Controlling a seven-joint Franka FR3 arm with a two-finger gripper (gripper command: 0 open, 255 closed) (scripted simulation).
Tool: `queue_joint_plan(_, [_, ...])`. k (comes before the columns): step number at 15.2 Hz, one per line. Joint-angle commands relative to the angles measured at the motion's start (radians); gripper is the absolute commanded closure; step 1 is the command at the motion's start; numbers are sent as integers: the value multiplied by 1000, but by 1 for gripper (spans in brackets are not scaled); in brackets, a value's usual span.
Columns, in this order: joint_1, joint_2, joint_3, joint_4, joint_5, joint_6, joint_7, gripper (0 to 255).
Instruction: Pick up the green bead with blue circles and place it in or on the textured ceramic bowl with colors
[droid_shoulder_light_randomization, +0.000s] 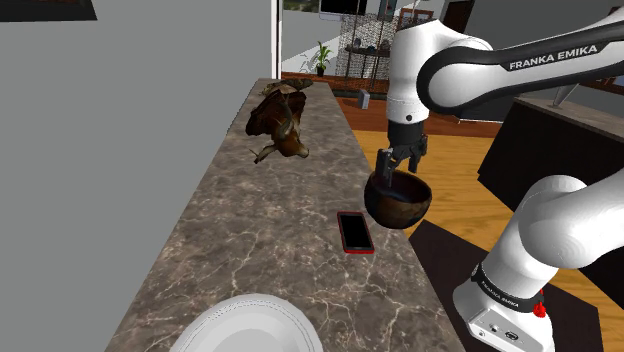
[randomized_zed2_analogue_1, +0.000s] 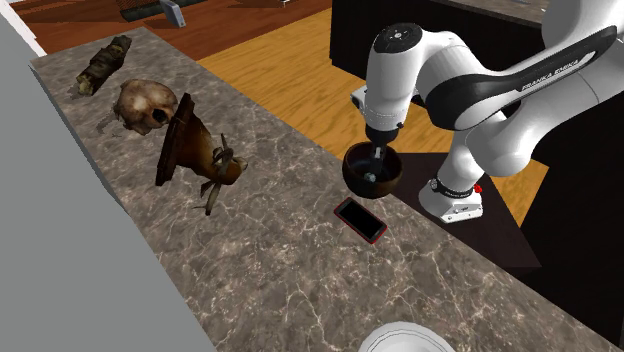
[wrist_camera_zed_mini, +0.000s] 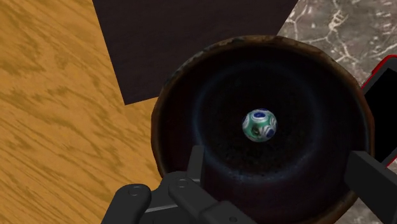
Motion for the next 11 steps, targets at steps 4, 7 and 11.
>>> queue_joint_plan(4, [0, 6, 1, 116, 0, -110, 3, 0])
queue_joint_plan(7, [0, 6, 1, 116, 0, -110, 3, 0])
queue_joint_plan(11, [0, 6, 1, 116, 0, -110, 3, 0])
